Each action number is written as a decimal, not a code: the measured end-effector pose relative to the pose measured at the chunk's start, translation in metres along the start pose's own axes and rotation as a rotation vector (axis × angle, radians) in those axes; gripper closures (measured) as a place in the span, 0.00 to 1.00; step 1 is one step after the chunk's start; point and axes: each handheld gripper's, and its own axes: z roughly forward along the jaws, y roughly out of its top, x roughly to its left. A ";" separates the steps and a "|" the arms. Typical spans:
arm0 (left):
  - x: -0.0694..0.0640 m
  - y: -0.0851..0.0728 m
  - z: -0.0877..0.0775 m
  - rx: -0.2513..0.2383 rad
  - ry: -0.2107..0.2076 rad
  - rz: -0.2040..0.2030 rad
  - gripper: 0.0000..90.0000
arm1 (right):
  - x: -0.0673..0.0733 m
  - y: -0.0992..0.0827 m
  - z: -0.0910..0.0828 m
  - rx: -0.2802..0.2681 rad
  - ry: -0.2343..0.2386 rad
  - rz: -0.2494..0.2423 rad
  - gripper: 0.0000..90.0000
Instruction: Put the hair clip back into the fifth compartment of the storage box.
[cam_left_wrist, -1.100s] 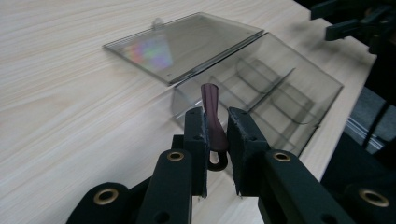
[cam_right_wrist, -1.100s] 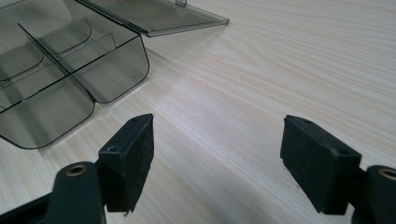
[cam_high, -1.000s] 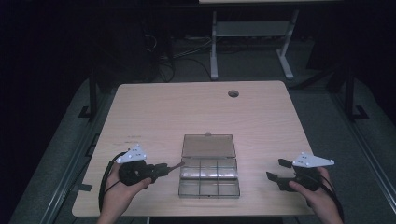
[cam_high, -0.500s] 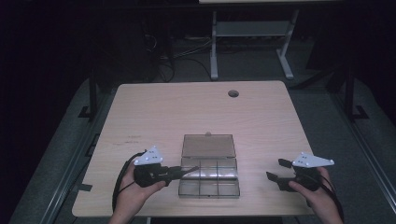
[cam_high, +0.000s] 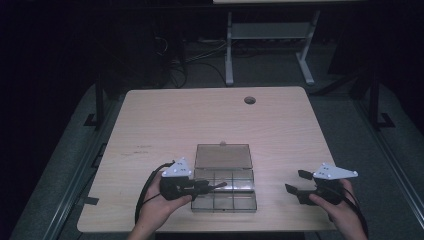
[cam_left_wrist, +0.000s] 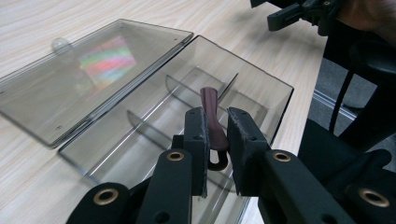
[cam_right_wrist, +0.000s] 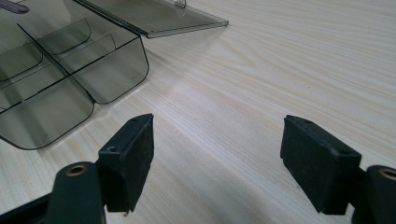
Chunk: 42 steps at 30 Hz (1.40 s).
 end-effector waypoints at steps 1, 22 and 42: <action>0.000 0.001 0.003 0.010 -0.002 0.003 0.87 | 0.000 0.000 0.000 -0.001 -0.001 0.002 0.28; -0.003 -0.014 0.031 0.099 -0.014 0.021 0.87 | 0.000 -0.001 0.000 0.007 0.001 0.003 0.28; 0.001 -0.017 0.040 0.127 -0.007 0.036 0.79 | 0.000 -0.001 0.001 0.015 0.005 0.000 0.28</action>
